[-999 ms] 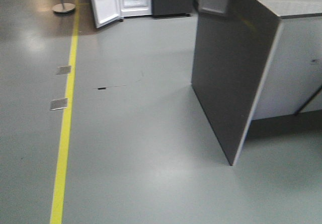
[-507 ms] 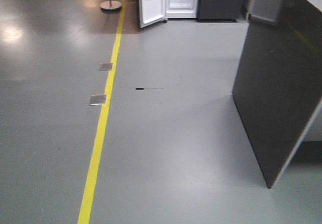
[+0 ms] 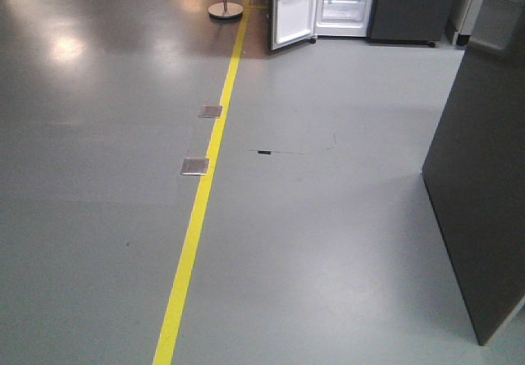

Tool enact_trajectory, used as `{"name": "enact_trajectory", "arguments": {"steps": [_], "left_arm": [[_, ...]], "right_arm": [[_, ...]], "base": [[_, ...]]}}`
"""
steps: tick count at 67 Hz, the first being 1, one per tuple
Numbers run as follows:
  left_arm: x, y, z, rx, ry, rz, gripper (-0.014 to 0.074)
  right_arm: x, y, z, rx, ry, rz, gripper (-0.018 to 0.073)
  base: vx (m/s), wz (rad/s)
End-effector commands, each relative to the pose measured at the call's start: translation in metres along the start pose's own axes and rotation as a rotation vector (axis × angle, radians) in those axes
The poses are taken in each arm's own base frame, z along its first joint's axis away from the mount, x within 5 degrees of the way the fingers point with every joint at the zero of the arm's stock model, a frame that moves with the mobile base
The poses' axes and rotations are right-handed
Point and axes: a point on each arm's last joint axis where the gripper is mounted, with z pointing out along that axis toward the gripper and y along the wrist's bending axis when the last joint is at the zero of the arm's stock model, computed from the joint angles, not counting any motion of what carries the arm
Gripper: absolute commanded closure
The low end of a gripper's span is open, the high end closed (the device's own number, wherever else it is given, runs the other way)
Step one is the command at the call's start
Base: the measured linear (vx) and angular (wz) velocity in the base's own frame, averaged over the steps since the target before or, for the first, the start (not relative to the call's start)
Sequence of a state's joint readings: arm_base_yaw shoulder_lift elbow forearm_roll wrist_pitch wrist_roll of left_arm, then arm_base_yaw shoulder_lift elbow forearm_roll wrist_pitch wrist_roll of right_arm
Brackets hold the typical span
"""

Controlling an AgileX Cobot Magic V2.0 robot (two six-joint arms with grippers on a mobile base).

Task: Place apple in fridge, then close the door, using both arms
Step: 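Drive toward the open white refrigerator carrying the apple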

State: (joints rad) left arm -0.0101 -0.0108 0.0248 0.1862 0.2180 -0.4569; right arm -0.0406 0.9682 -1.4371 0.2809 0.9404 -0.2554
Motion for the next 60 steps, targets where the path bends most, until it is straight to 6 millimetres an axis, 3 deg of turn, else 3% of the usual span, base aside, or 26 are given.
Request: {"name": "enact_trajectory", "arguments": {"steps": [1,60], "left_arm": [[-0.0126,-0.0046,-0.0031,0.041,-0.099,-0.007,0.0603],[-0.0126,-0.0046,-0.0031,0.041,-0.099,-0.007,0.0603]], "right_arm": [[-0.0141,0.0006,-0.0101,0.015,-0.120,-0.006,0.0356],[-0.0141,0.0006,-0.0101,0.015,-0.120,-0.006,0.0356]], "base": [[0.16,0.07],[0.20,0.01]]}}
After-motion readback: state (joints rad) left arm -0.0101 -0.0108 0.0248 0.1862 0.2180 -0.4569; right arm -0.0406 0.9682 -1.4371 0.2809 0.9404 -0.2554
